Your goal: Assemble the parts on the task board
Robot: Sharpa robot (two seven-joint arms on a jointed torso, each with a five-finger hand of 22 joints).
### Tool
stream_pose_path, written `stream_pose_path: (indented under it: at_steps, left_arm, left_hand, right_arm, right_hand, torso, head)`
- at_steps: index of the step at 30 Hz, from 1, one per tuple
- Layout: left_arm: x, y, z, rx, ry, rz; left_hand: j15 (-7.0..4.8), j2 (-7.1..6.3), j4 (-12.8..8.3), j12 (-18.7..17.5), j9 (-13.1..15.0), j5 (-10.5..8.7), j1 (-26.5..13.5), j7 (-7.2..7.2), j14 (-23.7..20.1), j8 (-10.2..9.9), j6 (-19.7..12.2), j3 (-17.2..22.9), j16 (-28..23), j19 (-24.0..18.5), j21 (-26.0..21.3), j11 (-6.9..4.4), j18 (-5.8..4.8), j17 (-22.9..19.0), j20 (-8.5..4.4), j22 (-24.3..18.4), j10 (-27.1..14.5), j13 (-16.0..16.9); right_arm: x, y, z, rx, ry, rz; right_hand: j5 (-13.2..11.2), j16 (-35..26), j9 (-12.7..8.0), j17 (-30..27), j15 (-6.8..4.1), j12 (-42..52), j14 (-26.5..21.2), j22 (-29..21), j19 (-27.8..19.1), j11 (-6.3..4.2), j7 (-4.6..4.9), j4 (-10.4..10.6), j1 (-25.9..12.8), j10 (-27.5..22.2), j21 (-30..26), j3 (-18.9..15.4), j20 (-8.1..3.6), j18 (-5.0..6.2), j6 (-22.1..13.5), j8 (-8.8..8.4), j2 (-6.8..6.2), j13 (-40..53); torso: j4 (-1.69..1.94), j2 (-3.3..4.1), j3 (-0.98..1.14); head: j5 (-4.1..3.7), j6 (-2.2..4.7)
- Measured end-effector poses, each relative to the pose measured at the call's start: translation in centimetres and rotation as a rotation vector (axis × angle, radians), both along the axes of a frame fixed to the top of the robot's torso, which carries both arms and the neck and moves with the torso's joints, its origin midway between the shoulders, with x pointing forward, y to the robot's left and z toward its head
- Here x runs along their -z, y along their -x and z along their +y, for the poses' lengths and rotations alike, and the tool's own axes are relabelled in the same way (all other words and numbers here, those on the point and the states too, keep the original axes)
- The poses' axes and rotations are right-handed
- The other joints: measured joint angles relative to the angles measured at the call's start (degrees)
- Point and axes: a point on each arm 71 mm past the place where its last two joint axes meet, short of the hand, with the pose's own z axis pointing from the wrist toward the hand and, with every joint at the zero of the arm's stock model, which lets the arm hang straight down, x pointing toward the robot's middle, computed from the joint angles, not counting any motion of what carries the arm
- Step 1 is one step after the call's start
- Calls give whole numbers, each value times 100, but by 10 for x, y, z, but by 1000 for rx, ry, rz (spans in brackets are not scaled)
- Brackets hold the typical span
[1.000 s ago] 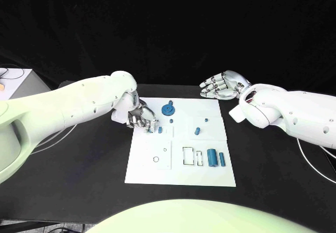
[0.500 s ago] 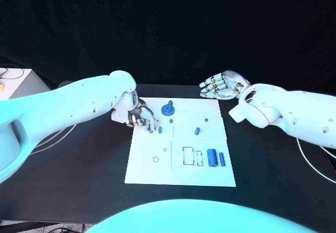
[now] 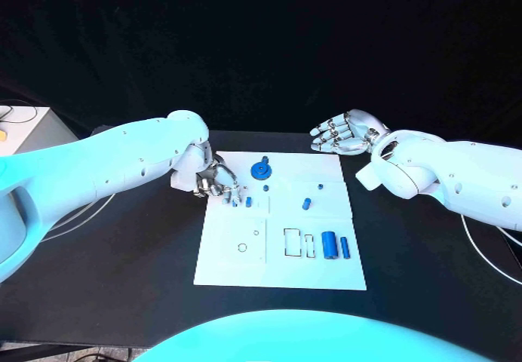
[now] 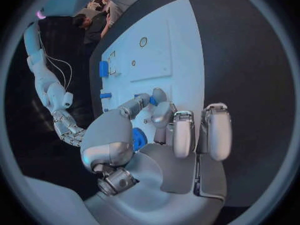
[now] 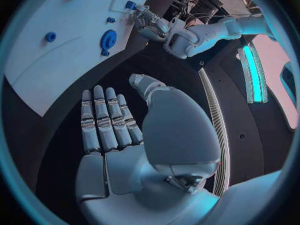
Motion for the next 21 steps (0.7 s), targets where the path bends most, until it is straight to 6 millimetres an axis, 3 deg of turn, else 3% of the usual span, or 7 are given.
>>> stream_pose_path:
  at_steps: [4,8,11,12,15,21]
  left_arm:
    - [0,3,5,-1,-1,-3]
    - [-1,6,10,-10,10,-12]
    - [-5,8,12,-22,31,-26]
    - [-7,8,13,-27,40,-32]
    - [-14,8,16,-55,73,-55]
    - [-26,8,26,-121,146,-104]
  left_hand:
    - [0,-174,106,-21,40,-67,70,0,0,-57,0,-314,0,0,-23,0,0,0,0,0,0,0]
    - [0,-252,282,-61,80,-185,99,22,0,-103,22,-615,0,0,-32,0,0,0,0,0,0,-4]
    - [0,-311,451,-107,150,-703,203,38,0,-133,6,-876,0,0,-67,10,0,0,0,0,-72,-72]
    - [0,-309,495,-132,167,-773,205,31,0,-133,-9,-944,0,0,-67,23,0,0,0,0,-86,-94]
    - [0,-365,582,-179,206,-817,270,52,0,-168,-114,-1086,0,0,-107,31,0,0,0,0,-175,-180]
    - [0,-342,701,-307,265,-817,462,107,0,-207,-294,-1237,0,-5,-297,82,0,0,5,0,-361,-375]
  right_arm:
    - [0,0,0,0,0,1]
    - [0,0,0,0,0,1]
    - [1,0,-1,1,0,2]
    - [1,0,-1,1,0,2]
    - [2,1,-1,2,1,4]
    - [2,1,-2,2,1,5]
  right_hand:
    - [0,0,0,0,0,0,0,0,0,0,0,0,0,0,0,0,0,0,0,0,0,0]
    - [0,0,0,-10,0,-20,0,0,0,0,20,0,0,0,0,0,0,0,21,0,0,0]
    - [0,0,0,-11,0,-20,0,0,0,0,20,0,0,0,0,0,0,0,21,0,0,0]
    - [0,0,0,-10,0,-20,0,1,0,0,20,0,0,0,0,0,0,0,21,0,0,0]
    - [0,0,0,-10,0,-20,0,1,0,0,20,0,0,0,0,0,0,0,21,0,0,0]
    - [0,0,0,-10,0,-20,0,1,0,0,20,0,0,0,0,0,0,0,21,0,0,0]
  torso:
    - [-1,1,0]
    - [-1,1,-1]
    - [-1,1,-3]
    - [1,1,-3]
    - [2,-3,-3]
    - [4,-8,-1]
  head:
    - [3,0]
    - [3,0]
    - [-4,0]
    - [-5,0]
    - [-7,0]
    - [13,0]
